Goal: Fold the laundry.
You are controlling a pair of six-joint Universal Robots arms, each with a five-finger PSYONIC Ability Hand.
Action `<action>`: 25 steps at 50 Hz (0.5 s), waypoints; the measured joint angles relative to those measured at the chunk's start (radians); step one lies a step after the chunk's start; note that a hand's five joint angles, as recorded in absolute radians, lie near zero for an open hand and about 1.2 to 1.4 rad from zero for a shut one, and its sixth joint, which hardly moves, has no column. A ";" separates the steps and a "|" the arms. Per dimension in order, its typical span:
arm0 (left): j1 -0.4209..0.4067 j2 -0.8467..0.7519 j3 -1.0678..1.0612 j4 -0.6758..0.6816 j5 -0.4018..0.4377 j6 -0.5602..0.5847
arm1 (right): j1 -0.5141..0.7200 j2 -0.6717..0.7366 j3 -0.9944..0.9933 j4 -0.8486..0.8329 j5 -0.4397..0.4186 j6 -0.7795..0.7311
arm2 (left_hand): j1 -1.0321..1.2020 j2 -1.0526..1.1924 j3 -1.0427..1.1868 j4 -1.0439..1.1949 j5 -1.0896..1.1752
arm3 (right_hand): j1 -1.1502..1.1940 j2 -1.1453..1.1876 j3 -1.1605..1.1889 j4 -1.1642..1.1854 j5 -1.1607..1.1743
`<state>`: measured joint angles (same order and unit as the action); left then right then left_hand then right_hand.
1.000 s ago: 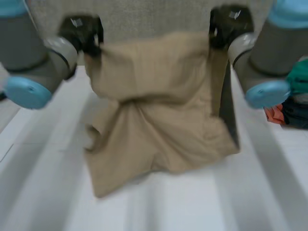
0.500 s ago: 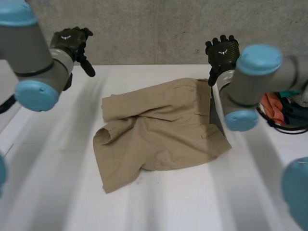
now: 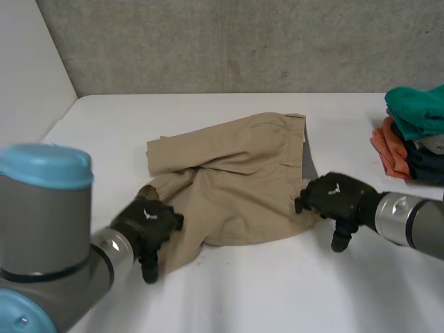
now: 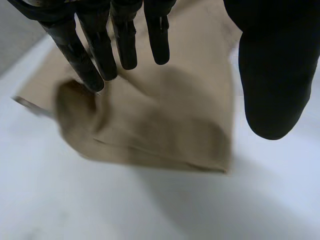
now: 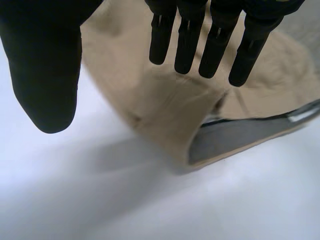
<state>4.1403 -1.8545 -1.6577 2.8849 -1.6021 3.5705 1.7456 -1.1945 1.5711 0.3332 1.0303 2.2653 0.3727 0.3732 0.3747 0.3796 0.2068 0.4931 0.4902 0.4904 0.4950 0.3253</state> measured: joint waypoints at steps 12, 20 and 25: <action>-0.025 -0.187 0.046 0.143 -0.051 -0.034 | -0.035 0.149 0.061 -0.324 -0.061 -0.008 | -0.002 0.000 -0.001 -0.005 -0.009 | 0.035 0.038 0.042 0.037 0.038; -0.035 -0.297 0.119 0.252 -0.152 0.033 | 0.005 0.197 0.102 -0.665 -0.007 0.137 | 0.384 0.416 0.412 0.399 0.387 | 0.257 0.269 0.265 0.258 0.253; -0.031 -0.329 0.145 0.294 -0.180 0.085 | 0.031 0.218 0.099 -0.783 0.063 0.203 | 0.553 0.788 0.778 0.782 0.773 | 0.580 0.663 0.665 0.659 0.637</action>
<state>4.1090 -2.1839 -1.5130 3.1787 -1.7816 3.6557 1.7766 -0.9770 1.6699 -0.4497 1.0934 2.4685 0.9255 1.1611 1.1530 1.1616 0.9798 1.0727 1.1533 1.1550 1.1542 0.9627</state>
